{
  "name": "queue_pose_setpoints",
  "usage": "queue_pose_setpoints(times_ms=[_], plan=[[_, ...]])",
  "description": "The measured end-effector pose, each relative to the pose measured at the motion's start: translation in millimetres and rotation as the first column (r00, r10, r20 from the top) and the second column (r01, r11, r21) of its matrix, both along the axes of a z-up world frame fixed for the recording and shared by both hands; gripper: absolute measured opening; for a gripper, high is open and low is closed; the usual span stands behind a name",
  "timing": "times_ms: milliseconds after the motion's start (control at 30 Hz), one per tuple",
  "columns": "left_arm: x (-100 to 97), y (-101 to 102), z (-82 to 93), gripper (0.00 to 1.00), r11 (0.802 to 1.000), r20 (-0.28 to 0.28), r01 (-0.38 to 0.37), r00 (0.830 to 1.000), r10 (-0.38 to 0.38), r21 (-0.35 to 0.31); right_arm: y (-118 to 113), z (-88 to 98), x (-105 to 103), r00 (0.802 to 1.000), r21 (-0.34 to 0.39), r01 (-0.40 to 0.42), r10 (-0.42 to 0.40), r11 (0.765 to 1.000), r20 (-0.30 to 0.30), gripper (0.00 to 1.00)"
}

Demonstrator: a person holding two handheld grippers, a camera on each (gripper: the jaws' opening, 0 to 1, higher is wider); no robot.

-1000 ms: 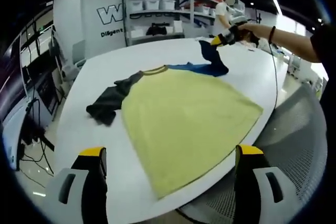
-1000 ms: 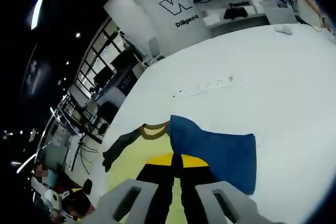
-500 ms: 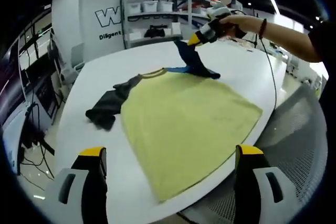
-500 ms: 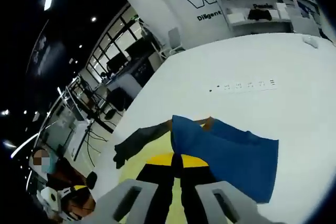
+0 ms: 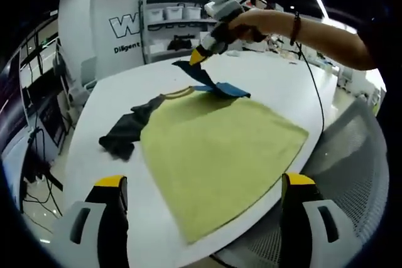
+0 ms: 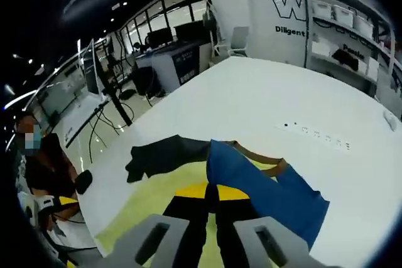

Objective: Fold the garment on the visible template until the final outline fits inside the template.

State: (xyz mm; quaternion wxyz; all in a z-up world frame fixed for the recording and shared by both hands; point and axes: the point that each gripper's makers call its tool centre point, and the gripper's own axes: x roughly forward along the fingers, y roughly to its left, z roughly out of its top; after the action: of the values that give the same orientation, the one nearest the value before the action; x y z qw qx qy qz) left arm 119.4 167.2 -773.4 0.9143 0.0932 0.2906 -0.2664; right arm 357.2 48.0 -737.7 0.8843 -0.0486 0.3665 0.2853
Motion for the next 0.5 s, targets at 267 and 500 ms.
queue_pose_setpoints(times_ms=[267, 500], plan=[[-3.9, -0.4, -4.7, 0.99, 1.0, -0.029, 0.017, 0.999, -0.017, 0.009, 32.6, -11.2, -5.0, 0.996, -0.102, -0.083, 0.086, 0.991, 0.025, 0.0], [-3.4, -2.0, -6.8, 0.99, 1.0, -0.034, 0.022, 0.999, -0.022, 0.01, 53.4, -18.6, -14.5, 0.993, -0.124, -0.115, 0.119, 0.986, 0.023, 0.0]])
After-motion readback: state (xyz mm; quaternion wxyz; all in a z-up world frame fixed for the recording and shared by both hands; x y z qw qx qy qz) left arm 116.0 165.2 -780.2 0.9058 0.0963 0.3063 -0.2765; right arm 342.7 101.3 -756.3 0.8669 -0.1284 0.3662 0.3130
